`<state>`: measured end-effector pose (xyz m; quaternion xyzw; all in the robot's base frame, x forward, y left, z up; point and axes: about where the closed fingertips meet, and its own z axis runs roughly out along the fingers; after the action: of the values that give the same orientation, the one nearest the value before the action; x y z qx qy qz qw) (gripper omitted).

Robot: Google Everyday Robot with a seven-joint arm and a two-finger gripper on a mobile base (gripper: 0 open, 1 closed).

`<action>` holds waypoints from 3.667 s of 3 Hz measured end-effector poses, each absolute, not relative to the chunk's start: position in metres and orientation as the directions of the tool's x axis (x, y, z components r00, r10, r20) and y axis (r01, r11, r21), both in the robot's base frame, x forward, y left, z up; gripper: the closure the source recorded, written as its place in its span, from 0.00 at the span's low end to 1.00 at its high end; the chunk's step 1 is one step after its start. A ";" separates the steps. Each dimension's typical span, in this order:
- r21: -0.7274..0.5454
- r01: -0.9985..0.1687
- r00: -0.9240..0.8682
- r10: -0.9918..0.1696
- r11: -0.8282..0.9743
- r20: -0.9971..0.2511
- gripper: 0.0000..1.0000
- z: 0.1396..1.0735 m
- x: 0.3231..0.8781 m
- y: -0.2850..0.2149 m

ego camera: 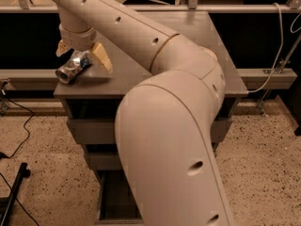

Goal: Place redbull can into bottom drawer

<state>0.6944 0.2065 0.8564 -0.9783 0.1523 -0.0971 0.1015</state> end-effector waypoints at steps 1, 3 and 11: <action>-0.221 -0.292 0.936 -0.326 -0.931 0.135 0.15 0.846 0.701 0.214; -0.218 -0.318 0.938 -0.339 -0.923 0.067 0.61 0.838 0.697 0.219; -0.226 -0.974 0.047 -0.966 0.012 -0.256 1.00 0.722 0.505 -0.193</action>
Offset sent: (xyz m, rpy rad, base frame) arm -0.0038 0.0149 -0.0219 0.0198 0.1522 -0.0216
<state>0.5050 -0.1926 0.7223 -0.7026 0.6902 0.0124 0.1726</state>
